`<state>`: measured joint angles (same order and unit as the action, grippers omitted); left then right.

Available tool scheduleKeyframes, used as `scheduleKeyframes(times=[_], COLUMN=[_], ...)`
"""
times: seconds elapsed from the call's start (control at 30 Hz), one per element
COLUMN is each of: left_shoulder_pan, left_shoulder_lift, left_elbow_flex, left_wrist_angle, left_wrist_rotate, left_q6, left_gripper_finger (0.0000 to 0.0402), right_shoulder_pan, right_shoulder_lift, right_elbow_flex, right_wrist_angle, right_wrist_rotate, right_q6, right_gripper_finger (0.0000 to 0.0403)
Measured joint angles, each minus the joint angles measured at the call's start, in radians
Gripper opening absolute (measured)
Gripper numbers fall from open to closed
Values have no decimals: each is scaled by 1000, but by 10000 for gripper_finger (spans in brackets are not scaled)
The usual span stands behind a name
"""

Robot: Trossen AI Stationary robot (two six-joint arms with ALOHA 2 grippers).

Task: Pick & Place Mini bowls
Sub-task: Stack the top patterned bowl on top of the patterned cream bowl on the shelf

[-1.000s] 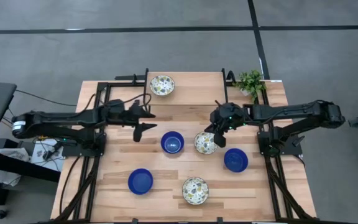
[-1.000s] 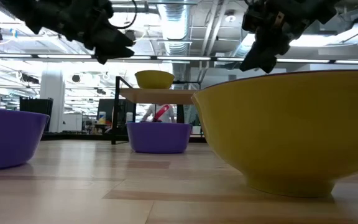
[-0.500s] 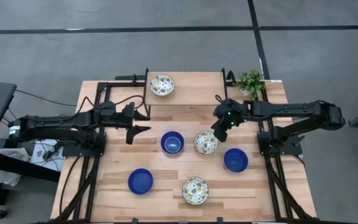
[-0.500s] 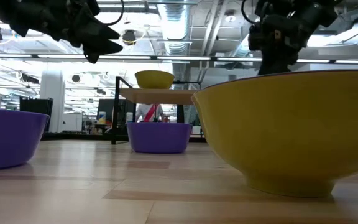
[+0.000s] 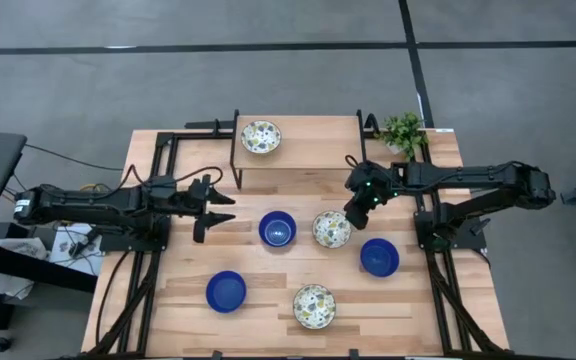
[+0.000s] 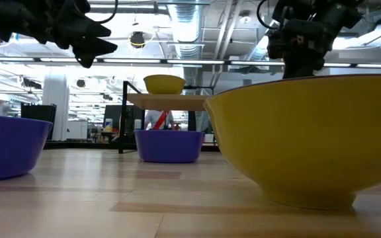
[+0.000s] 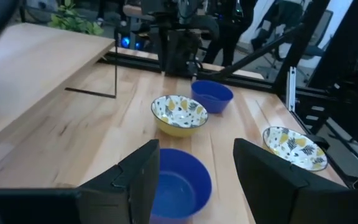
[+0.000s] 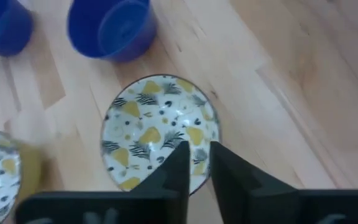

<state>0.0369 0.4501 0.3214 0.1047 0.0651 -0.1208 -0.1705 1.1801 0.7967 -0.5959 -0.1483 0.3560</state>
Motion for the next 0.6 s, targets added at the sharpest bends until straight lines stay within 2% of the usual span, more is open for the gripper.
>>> scheduleKeyframes(times=[0.17, 0.27, 0.43, 0.6], left_shoulder_pan=[-19, -24, -26, -26], left_shoulder_lift=[-51, -68, -99, -133], left_elbow_flex=[-24, -37, -68, -77], left_wrist_angle=[1, 1, -1, 0], left_wrist_rotate=[-6, -6, -9, -6], left_q6=[-4, -14, -47, -61], left_gripper_finger=[204, 204, 204, 204], right_shoulder_pan=[72, 137, 227, 268], right_shoulder_lift=[5, 30, 125, 257], right_elbow_flex=[0, 5, 43, 140], right_wrist_angle=[61, 72, 67, -13], right_wrist_rotate=[-81, -89, -78, -54], right_q6=[-84, -118, -177, -209], right_gripper_finger=[103, 119, 133, 134])
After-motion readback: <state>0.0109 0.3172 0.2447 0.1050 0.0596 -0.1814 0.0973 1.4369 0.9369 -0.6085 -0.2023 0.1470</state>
